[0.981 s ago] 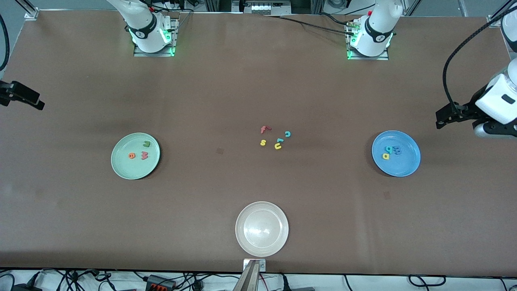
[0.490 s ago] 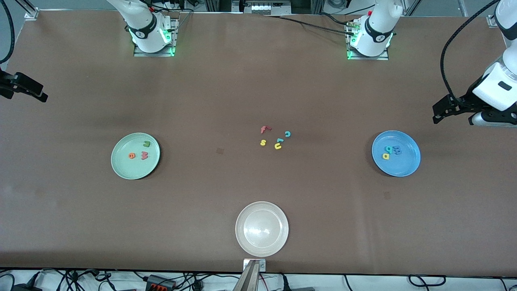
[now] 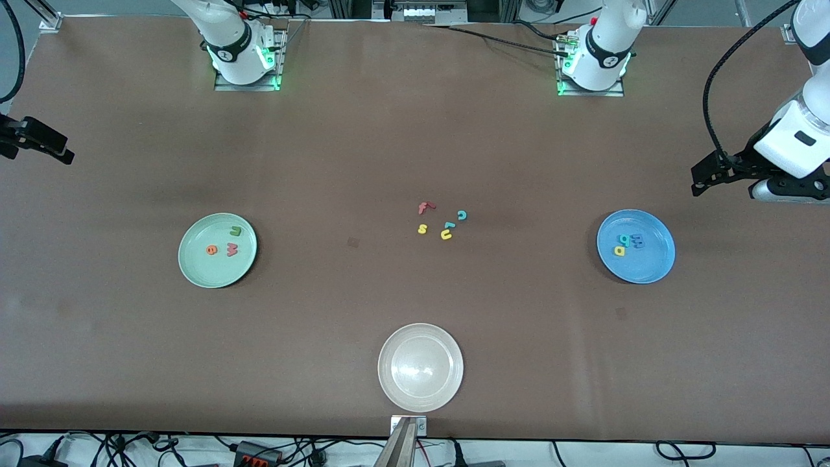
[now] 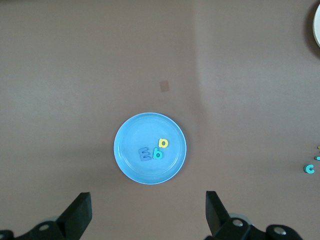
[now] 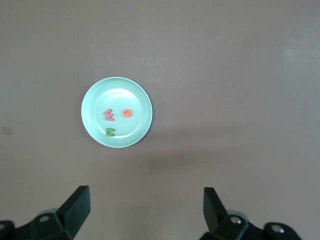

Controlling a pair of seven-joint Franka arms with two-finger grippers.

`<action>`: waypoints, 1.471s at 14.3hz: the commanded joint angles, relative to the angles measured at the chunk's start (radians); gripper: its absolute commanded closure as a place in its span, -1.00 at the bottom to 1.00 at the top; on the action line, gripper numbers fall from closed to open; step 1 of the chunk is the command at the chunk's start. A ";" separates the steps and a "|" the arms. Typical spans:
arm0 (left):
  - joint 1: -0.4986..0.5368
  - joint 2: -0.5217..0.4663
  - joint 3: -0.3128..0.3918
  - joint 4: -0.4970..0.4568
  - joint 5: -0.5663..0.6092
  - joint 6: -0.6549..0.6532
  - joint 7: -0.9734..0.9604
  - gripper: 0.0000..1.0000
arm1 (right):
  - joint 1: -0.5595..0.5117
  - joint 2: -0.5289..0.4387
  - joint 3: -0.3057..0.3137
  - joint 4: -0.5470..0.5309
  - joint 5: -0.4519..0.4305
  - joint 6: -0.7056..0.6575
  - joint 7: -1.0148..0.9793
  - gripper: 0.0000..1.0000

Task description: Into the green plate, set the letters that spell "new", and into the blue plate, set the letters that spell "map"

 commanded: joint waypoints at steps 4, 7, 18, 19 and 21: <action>-0.008 -0.009 0.012 0.007 -0.021 -0.034 0.001 -1.00 | -0.013 -0.024 -0.005 -0.020 -0.013 -0.016 -0.019 -1.00; -0.011 -0.008 0.012 0.008 -0.021 -0.034 -0.002 -1.00 | -0.014 -0.024 -0.005 -0.017 -0.013 -0.025 -0.019 -1.00; -0.015 -0.009 0.005 0.009 -0.023 -0.037 -0.001 -1.00 | -0.013 -0.023 -0.005 -0.015 -0.018 -0.021 -0.019 -1.00; -0.015 -0.008 0.005 0.009 -0.023 -0.037 -0.001 -1.00 | -0.013 -0.023 -0.005 -0.015 -0.021 -0.019 -0.019 -1.00; -0.015 -0.008 0.005 0.009 -0.023 -0.035 -0.002 -1.00 | -0.013 -0.023 -0.005 -0.015 -0.024 -0.018 -0.017 -1.00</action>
